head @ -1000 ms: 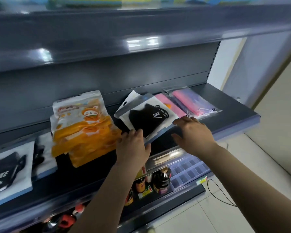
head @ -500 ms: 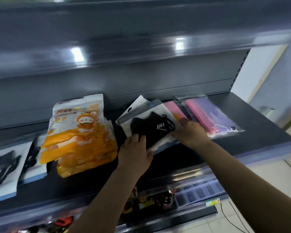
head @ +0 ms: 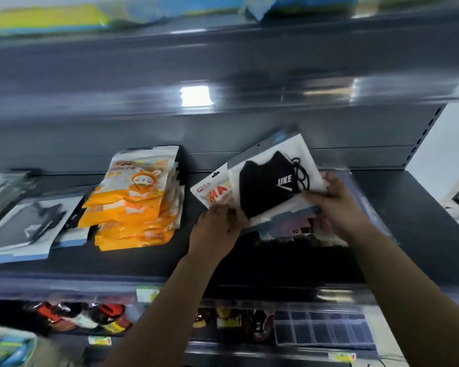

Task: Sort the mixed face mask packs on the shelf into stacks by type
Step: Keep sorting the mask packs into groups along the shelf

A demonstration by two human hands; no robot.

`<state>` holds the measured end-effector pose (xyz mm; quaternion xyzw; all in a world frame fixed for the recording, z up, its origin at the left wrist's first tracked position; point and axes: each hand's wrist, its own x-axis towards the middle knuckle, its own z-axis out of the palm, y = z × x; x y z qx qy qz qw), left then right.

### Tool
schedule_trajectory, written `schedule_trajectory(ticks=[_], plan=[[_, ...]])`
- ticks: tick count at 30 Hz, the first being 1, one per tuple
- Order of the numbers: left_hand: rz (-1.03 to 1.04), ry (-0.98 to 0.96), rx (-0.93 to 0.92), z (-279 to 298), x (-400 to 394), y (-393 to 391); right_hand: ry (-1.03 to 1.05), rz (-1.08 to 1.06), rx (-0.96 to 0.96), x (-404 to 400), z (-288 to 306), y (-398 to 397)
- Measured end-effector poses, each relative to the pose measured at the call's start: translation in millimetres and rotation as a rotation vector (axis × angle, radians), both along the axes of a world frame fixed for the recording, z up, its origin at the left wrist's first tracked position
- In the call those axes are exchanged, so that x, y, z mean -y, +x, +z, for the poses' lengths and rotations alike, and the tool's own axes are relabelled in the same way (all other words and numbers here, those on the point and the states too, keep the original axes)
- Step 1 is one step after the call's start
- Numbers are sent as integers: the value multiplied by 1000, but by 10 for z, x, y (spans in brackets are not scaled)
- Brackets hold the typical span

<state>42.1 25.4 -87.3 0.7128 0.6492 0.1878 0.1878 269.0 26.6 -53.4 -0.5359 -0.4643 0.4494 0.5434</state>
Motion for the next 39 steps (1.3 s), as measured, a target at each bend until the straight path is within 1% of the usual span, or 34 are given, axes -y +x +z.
schedule_trajectory(ticks=[4,7,9,11,15,18,21,27,30,32,33,35,37,39], plan=[[204,-41,-69,-93,-76,86,57,-56,-155,103,85,375],[339,-114,-55,-87,-128,189,77,-92,-230,135,86,571],[388,-145,-51,-76,-190,251,75,-106,-258,145,73,647],[396,-138,-28,-67,-250,291,82,-98,-270,140,54,696],[398,-97,92,-82,-315,310,82,-60,-286,133,28,724],[399,-54,113,-109,-312,321,74,-36,-256,152,9,733],[390,-16,155,-137,-326,323,73,-60,-234,173,-7,758],[343,51,154,-225,-358,354,58,-96,-218,194,-48,828],[337,74,209,-218,-350,344,60,-101,-202,204,-63,876],[378,72,254,-186,-360,336,59,-104,-189,208,-77,929],[406,47,244,-152,-362,347,58,-106,-188,208,-85,959],[436,-39,153,-80,-373,406,57,-115,-194,214,-99,1006],[407,-112,75,-42,-389,491,61,-116,-197,228,-101,1020],[371,-153,60,-43,-420,569,61,-111,-188,243,-99,1015]])
